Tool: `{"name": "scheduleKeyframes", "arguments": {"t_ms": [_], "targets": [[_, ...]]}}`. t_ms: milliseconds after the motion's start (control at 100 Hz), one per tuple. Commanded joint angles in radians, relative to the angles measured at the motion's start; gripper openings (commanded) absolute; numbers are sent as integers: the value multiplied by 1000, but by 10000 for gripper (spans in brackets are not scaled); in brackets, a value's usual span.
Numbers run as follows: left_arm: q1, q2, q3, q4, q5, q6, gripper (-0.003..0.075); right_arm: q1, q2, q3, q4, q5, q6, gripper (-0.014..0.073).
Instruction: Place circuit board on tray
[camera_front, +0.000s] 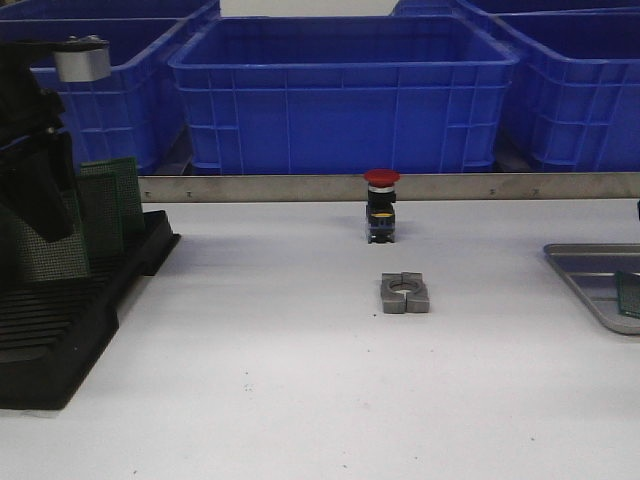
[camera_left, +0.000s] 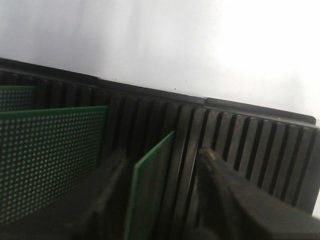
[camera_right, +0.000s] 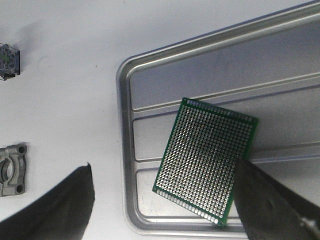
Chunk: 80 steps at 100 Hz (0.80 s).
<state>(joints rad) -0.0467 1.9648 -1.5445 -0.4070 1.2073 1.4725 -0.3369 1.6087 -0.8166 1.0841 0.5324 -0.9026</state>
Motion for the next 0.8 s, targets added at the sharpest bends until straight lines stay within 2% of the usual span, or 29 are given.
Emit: {"name": "scheduleKeyframes", "arguments": {"t_ms": [0,100,280,450,550,690,790], "targets": [[1,-49,-30,-37,78,-13,93,-7,-39,-22,28,14,-4,591],[1,-49,-32,-37,78,-13,-20,-7,-39,-22,28,14,-4,591],[1,-57,-32,-39,78,-13,-20,-7,-41,-35,28,44,-4,591],[-3,-106,-44,-137,78,-13,-20,-6,-42,-106,28,193,-4,591],[-16,-144,-74,-142,78,-13,-20,-2,-42,-151,28,275,-13,591],[-39,-182,-115,-196,78,-13,-20,33,-50,-198,36,353,-82,591],[-63,-196,-117,-296,78,-13,-20,97,-79,-201,61,367,-192,591]]}}
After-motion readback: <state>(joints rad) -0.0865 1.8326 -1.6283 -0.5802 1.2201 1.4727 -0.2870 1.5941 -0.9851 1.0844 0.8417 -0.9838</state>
